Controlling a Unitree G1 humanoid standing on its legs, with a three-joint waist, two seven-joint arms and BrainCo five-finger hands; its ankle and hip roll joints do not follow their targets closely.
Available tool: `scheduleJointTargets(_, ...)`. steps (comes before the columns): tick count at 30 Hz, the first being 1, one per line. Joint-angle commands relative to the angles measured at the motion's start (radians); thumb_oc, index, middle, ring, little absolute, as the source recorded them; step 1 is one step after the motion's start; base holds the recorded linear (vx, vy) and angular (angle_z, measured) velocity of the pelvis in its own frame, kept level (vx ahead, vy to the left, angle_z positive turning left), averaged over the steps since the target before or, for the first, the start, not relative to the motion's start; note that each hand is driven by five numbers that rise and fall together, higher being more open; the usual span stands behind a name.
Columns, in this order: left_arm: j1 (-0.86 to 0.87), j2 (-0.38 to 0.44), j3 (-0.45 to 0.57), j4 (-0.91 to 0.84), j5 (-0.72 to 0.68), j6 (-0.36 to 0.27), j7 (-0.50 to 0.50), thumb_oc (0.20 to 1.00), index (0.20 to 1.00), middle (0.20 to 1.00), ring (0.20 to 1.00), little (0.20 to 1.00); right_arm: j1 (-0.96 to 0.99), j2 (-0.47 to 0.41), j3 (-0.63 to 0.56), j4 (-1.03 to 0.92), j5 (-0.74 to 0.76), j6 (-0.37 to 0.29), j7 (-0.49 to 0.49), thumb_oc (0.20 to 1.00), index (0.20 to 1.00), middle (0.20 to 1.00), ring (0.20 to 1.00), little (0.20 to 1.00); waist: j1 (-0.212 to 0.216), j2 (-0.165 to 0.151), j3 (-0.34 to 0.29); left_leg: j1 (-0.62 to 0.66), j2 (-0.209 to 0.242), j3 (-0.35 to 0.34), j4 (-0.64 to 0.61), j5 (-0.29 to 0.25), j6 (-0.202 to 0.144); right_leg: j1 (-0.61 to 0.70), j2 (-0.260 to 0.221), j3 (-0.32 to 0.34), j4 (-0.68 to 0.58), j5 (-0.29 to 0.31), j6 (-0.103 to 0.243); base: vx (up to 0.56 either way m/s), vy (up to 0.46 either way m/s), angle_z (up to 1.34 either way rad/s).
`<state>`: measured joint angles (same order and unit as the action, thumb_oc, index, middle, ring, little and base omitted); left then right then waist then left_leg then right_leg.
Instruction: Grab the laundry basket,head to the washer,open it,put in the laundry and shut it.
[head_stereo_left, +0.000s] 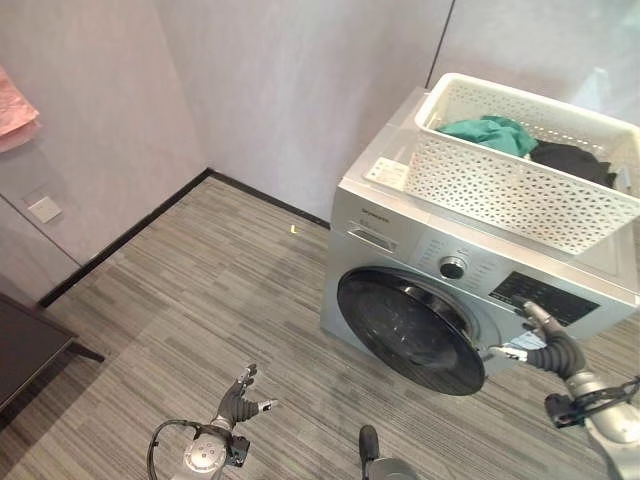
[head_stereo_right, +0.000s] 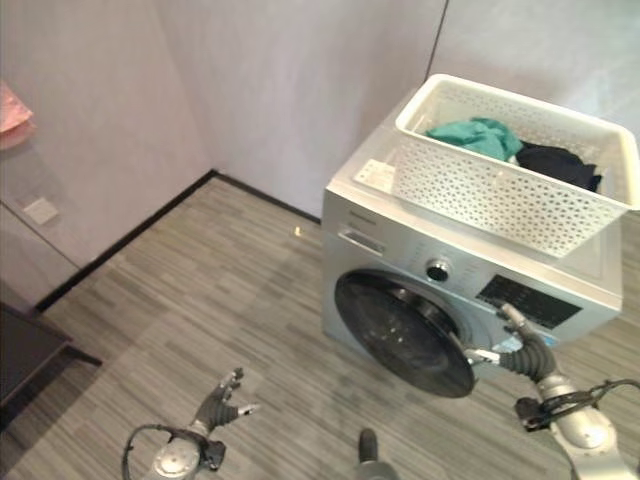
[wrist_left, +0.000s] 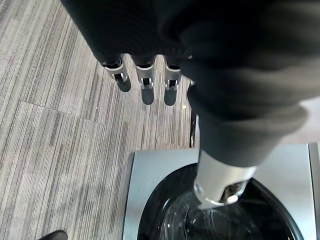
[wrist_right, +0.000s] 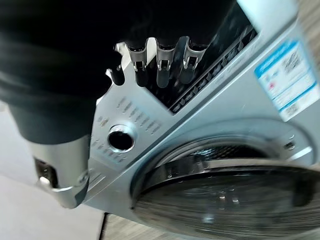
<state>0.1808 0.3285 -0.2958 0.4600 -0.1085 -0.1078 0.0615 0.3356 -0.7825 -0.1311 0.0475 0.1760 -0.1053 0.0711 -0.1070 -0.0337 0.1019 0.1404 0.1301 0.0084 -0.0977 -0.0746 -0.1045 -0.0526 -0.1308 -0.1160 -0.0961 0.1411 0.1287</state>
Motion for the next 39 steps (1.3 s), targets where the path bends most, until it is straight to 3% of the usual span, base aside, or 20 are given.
scheduleJointTargets(1,-0.044,0.025,-0.010,0.023,-0.003,-0.060,-0.002,1.000,1.000,1.000,1.000,1.000,-0.119,-0.079,0.039,0.088,-0.036,-0.011,0.001,1.000,1.000,1.000,1.000,1.000,0.023,0.008,-0.010,0.020,-0.014,0.015,0.010,-0.044,0.042,-0.043,-0.033,0.060,0.069,-0.072,0.041,0.00,0.000,0.00)
scheduleJointTargets(7,-0.055,0.047,-0.051,-0.008,-0.023,-0.060,-0.019,1.000,1.000,1.000,1.000,1.000,-0.313,-0.071,0.219,0.428,-0.025,0.023,0.009,1.000,1.000,1.000,1.000,1.000,0.058,0.025,0.042,-0.038,-0.016,-0.004,0.010,-0.017,0.034,-0.075,-0.040,0.049,0.053,-0.066,0.039,-0.05,-0.039,0.00)
scheduleJointTargets(12,-0.053,0.060,-0.041,-0.033,-0.045,-0.065,-0.019,1.000,1.000,1.000,1.000,1.000,-0.383,-0.034,0.265,0.572,-0.042,0.030,0.000,1.000,1.000,1.000,1.000,1.000,0.067,0.043,0.072,-0.087,-0.022,-0.021,0.015,0.000,0.030,-0.106,-0.044,0.044,0.059,-0.070,0.034,-0.05,-0.047,0.16)
scheduleJointTargets(15,-0.069,0.052,-0.058,-0.016,-0.061,-0.067,-0.008,1.000,1.000,1.000,1.000,1.000,-0.494,-0.011,0.282,0.725,-0.003,0.033,-0.025,1.000,1.000,1.000,1.000,1.000,0.078,0.067,0.123,-0.139,-0.035,-0.030,0.042,0.005,0.032,-0.159,-0.050,0.056,0.085,-0.070,0.025,-0.09,-0.040,0.10)
scheduleJointTargets(19,-0.086,0.043,-0.062,0.000,-0.055,-0.066,0.008,1.000,1.000,1.000,1.000,1.000,-0.609,0.011,0.340,0.793,-0.017,0.041,-0.050,1.000,1.000,1.000,1.000,1.000,0.085,0.084,0.132,-0.171,-0.044,-0.015,0.038,0.014,0.033,-0.201,-0.050,0.071,0.077,-0.062,0.026,-0.06,-0.012,-0.08)
scheduleJointTargets(22,-0.121,0.036,-0.065,0.000,-0.054,-0.065,0.022,1.000,1.000,1.000,1.000,1.000,-0.621,0.079,0.342,0.758,0.066,0.031,-0.046,1.000,1.000,1.000,1.000,1.000,0.084,0.090,0.135,-0.180,-0.040,-0.002,0.029,0.024,0.032,-0.217,-0.044,0.080,0.073,-0.062,0.022,0.00,-0.041,-0.12)
scheduleJointTargets(31,-0.087,0.078,-0.020,-0.080,-0.036,-0.057,-0.008,1.000,1.000,1.000,1.000,1.000,-0.384,0.321,0.413,0.492,0.338,0.003,0.120,1.000,1.000,1.000,1.000,1.000,0.083,0.087,0.108,-0.133,-0.007,-0.011,0.010,0.029,0.018,-0.169,-0.020,0.047,0.080,-0.088,0.012,0.04,-0.048,0.02)
scheduleJointTargets(39,-0.051,0.101,0.039,-0.151,-0.066,-0.085,0.031,1.000,1.000,1.000,1.000,1.000,-0.315,0.449,0.530,0.430,0.493,0.026,0.162,1.000,1.000,1.000,1.000,1.000,0.113,0.081,0.079,-0.099,0.026,-0.025,0.010,0.033,0.001,-0.097,-0.002,0.015,0.060,-0.109,0.003,0.01,-0.005,0.01)
